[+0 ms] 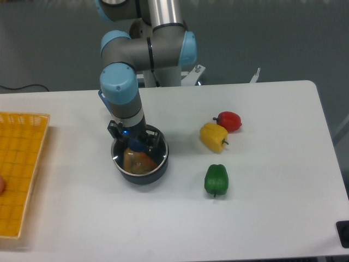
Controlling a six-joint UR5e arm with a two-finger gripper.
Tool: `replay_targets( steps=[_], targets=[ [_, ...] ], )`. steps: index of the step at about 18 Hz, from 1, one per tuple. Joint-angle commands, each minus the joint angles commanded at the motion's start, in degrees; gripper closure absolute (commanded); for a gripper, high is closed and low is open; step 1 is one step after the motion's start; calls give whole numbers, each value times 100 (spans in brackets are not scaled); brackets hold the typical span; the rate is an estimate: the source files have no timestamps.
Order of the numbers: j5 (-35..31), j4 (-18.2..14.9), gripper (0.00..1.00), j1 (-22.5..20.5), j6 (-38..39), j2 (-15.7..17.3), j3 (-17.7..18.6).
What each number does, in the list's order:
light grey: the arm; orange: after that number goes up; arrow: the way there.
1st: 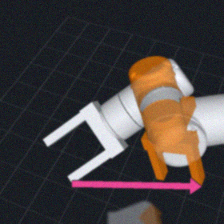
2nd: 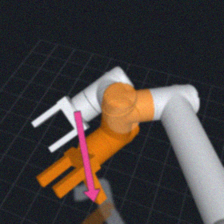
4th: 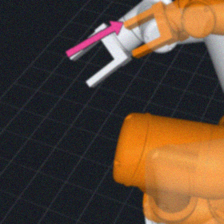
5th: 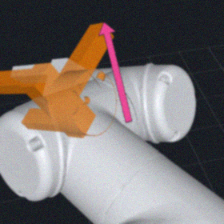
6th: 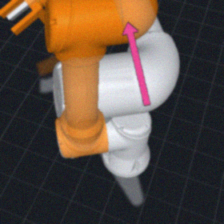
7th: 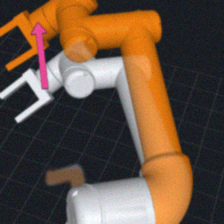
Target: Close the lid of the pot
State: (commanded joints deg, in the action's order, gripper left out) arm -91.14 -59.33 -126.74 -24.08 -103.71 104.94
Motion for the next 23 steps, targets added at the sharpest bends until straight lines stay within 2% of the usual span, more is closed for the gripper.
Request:
replay_targets(
  steps=[6,11,15,19,23],
  targets=[
    [0,0,21,0,0,0,0],
    [9,0,2,-17,-17,17,-35],
    [0,-35,0,-61,-53,88,-219],
    [9,-236,0,-254,-157,220,-474],
    [26,-527,0,-605,-1105,369,-519]
  ],
)
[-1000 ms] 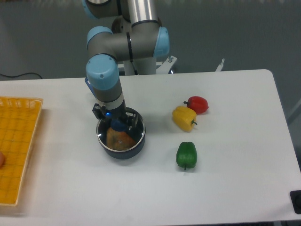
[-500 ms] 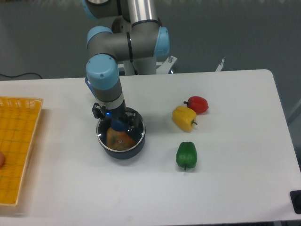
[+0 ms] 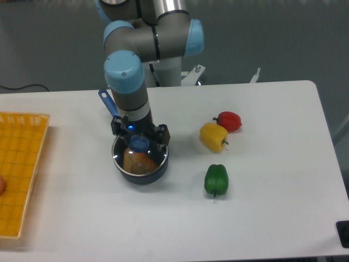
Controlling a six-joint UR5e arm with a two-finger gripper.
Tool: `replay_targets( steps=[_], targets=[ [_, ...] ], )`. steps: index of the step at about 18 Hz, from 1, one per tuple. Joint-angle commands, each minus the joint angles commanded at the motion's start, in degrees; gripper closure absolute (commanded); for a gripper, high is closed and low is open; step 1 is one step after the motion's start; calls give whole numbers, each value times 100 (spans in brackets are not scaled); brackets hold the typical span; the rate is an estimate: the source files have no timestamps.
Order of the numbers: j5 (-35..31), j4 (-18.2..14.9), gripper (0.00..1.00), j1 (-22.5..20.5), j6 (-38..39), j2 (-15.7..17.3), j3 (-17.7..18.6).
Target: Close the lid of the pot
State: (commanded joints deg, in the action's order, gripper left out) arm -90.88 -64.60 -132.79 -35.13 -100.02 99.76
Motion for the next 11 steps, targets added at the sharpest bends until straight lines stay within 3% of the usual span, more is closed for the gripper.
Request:
replay_targets(
  steps=[11],
  targets=[
    [-26,-632,0,-1608,-3646,238,-140]
  ],
)
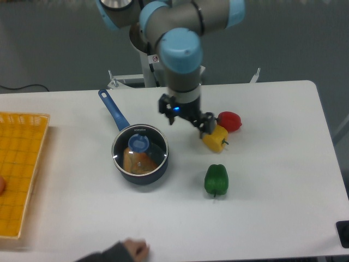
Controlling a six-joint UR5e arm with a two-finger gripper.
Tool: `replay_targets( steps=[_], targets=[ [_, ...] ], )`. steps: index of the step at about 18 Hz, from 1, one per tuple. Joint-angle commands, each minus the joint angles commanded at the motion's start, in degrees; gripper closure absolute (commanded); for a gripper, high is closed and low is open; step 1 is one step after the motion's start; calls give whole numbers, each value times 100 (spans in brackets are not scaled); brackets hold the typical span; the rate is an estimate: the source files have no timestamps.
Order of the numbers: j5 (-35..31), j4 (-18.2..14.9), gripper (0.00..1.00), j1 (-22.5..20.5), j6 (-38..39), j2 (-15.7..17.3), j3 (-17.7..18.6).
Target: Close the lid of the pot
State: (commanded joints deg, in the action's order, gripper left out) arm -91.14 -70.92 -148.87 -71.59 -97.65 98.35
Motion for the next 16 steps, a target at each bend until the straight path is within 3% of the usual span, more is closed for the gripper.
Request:
replay_targets(
  steps=[6,13,16],
  targets=[
    [-325,-361,0,-572,-1672,-44,-360],
    [-334,-572,0,-705,-2228,-369,-887],
    [-325,-581,0,-713,-2263,-430,-932]
  ],
)
